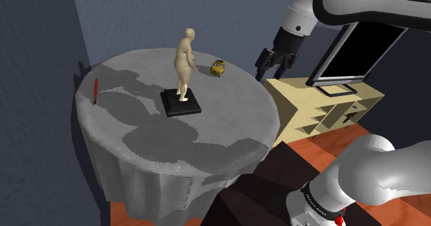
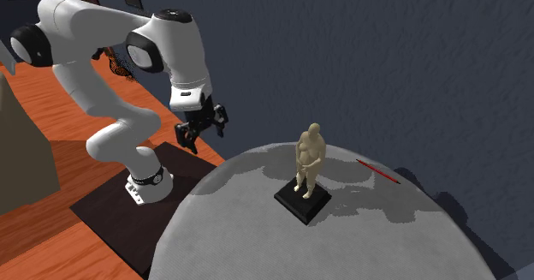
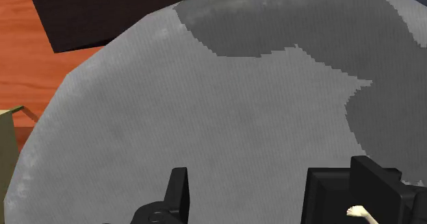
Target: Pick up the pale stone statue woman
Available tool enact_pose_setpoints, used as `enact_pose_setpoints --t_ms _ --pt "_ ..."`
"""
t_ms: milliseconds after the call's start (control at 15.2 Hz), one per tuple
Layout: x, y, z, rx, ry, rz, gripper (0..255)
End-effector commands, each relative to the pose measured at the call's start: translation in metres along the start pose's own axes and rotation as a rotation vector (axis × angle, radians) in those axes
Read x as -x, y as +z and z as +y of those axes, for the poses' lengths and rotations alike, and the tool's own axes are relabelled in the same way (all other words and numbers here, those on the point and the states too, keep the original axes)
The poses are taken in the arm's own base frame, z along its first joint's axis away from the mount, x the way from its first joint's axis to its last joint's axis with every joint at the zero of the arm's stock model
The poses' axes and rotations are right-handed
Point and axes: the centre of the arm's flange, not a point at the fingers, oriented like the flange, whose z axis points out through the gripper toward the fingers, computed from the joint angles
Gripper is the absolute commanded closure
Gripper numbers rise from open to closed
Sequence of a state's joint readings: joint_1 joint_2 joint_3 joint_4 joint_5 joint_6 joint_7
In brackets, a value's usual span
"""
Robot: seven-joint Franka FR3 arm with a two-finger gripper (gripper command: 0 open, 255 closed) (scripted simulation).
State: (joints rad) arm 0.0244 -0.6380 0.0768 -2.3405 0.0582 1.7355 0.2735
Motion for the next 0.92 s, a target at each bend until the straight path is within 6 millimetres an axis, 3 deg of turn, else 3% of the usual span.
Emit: enact_pose_setpoints --t_ms 0,858 --pt "-0.009 0.004 -0.018 -0.008 -0.001 0.041 0" --pt "-0.089 0.01 -0.137 -0.047 -0.008 0.288 0"
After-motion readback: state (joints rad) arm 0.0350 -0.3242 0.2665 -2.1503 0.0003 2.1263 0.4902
